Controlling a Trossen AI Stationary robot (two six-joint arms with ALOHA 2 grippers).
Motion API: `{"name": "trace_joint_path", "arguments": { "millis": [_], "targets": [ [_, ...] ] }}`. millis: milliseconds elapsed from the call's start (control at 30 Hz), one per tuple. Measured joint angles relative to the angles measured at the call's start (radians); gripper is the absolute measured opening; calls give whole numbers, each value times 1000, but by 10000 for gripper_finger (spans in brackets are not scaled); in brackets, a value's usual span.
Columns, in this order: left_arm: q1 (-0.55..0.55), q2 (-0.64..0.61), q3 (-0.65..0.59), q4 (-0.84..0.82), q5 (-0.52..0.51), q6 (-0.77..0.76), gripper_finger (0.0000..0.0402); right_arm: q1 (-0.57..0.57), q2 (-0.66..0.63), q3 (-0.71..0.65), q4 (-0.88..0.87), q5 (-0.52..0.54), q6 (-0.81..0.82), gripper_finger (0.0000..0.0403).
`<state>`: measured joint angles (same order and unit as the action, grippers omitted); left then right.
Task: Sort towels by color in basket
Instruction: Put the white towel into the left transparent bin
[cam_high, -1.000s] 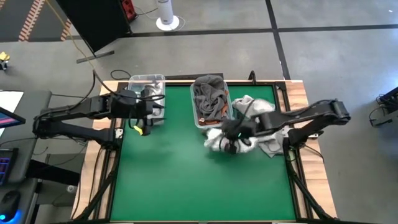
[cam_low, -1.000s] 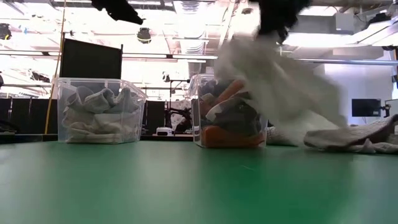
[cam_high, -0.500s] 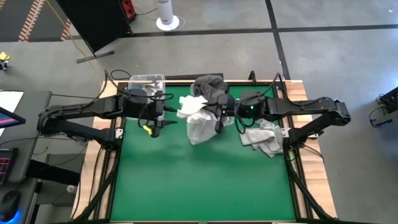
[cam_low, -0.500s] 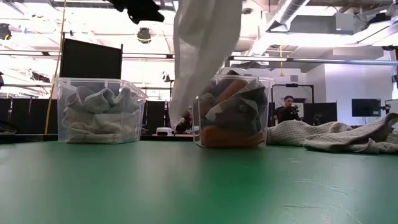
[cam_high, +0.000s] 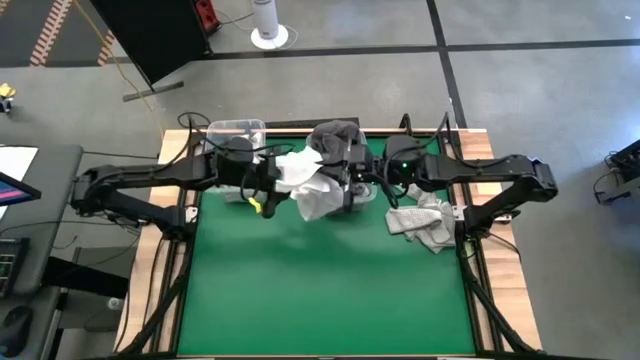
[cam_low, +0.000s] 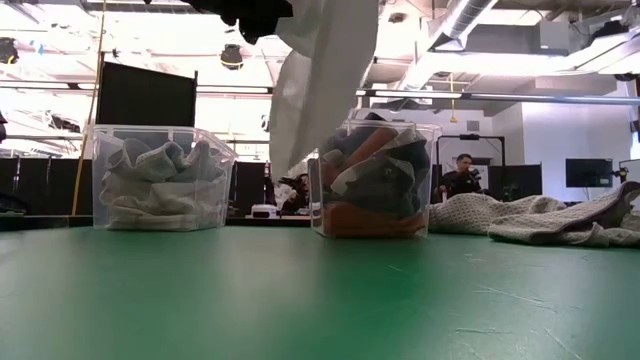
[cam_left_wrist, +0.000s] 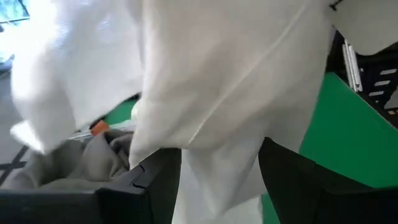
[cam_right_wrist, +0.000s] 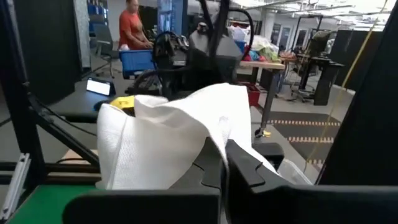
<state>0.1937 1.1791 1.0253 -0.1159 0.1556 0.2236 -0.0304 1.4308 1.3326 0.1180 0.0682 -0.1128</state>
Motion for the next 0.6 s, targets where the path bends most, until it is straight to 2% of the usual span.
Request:
{"name": "trace_joint_path", "arguments": {
  "millis": [167, 333, 600],
  "targets": [
    [1, 6, 0, 40, 2, 12, 206, 12, 9, 0, 50, 0, -1, 23],
    [-6, 20, 0, 101, 54, 16, 206, 10, 43, 0, 74, -17, -1, 23],
    [-6, 19, 0, 165, 54, 10, 206, 18, 91, -1, 169, -29, -36, 24]
  ]
}}
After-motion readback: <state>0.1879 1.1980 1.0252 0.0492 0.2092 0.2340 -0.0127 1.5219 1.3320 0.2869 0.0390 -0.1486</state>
